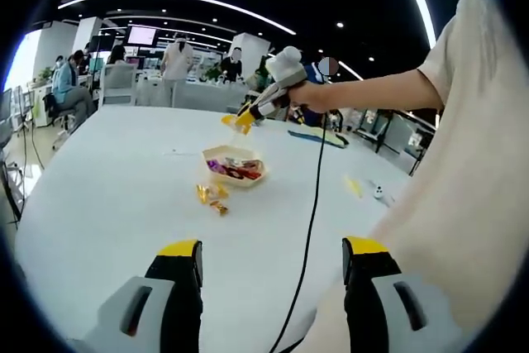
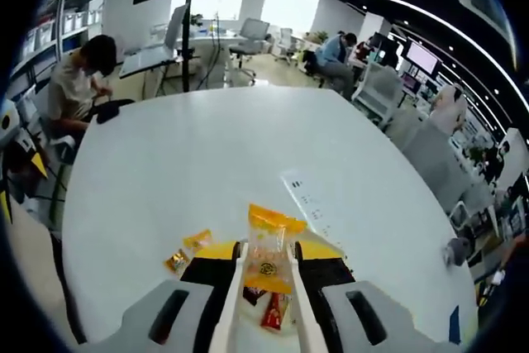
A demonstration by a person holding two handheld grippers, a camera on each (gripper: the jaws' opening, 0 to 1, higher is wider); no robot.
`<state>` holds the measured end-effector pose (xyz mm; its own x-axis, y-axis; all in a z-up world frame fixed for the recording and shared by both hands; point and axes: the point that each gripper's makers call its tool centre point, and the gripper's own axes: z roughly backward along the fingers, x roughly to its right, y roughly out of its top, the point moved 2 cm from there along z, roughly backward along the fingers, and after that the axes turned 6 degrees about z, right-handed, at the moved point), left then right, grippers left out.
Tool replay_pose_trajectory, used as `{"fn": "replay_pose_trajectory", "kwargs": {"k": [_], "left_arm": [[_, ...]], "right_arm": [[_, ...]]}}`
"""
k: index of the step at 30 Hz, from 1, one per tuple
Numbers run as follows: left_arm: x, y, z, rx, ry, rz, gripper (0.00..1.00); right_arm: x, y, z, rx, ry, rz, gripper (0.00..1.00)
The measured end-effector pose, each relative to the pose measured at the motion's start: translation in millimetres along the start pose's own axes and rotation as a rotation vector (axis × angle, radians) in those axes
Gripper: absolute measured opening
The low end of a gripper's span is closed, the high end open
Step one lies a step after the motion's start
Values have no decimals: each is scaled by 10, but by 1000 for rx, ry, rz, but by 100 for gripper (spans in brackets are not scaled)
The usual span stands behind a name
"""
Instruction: Place the target food into the container with the food tongs after gripping and lifting it, then release it inside without dropping or visibly crushing the food.
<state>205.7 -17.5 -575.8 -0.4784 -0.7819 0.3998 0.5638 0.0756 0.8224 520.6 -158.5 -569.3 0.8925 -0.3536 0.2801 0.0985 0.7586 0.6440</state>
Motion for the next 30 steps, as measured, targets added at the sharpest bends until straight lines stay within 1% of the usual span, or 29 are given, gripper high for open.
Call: {"fn": "replay_pose_trajectory", "kwargs": {"k": [21, 30], "left_arm": [[20, 45, -53, -3, -11, -8, 69], [36, 15, -60, -7, -15, -4, 69]], "right_arm": [[280, -113, 112, -14, -42, 1, 26], [338, -124, 156, -18, -56, -2, 26]]}}
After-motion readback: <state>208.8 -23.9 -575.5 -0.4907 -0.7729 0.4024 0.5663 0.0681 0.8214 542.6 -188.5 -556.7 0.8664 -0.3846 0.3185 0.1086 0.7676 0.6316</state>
